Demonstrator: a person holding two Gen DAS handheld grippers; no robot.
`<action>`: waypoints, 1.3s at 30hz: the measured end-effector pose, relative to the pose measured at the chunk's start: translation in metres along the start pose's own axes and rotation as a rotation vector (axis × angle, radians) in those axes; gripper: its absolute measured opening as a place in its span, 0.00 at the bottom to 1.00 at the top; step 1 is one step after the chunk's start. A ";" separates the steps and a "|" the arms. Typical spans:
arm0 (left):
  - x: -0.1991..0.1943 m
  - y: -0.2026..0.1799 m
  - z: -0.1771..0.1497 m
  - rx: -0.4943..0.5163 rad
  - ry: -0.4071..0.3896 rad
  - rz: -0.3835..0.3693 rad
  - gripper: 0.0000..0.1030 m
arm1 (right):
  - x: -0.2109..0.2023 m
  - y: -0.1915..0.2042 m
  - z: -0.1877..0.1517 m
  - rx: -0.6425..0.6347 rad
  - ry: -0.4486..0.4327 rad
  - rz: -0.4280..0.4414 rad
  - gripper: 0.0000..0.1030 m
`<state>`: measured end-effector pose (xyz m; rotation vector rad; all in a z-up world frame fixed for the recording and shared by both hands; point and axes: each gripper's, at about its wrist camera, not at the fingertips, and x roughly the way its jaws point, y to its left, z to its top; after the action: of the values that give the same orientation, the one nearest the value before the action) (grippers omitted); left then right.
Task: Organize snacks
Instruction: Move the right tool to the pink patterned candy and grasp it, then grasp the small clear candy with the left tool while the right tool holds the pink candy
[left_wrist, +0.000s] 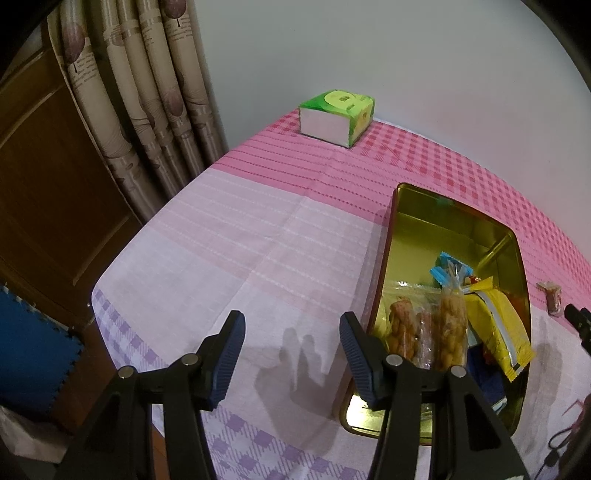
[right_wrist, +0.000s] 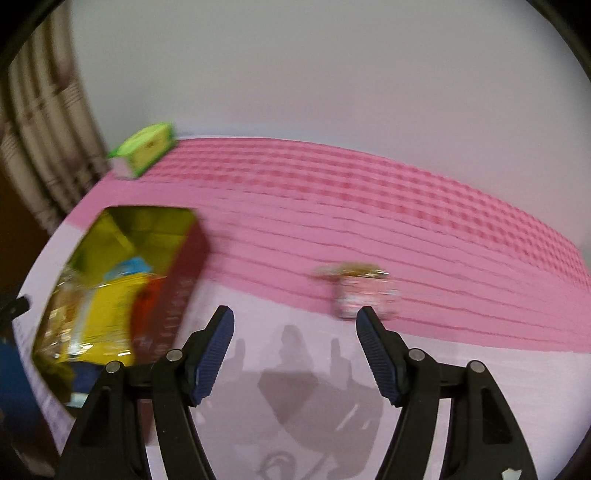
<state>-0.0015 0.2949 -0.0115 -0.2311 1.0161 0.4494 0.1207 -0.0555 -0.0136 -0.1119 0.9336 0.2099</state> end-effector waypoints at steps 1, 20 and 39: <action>0.000 -0.001 0.000 0.003 0.001 0.000 0.53 | 0.003 -0.007 0.001 0.012 0.000 -0.017 0.68; -0.002 -0.020 -0.001 0.048 -0.035 -0.024 0.53 | 0.057 -0.037 0.002 0.044 0.043 -0.069 0.72; -0.009 -0.049 -0.009 0.118 -0.076 -0.004 0.53 | 0.045 -0.080 -0.021 0.007 -0.005 -0.027 0.45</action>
<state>0.0098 0.2460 -0.0095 -0.1094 0.9642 0.3905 0.1482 -0.1319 -0.0621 -0.1177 0.9277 0.1817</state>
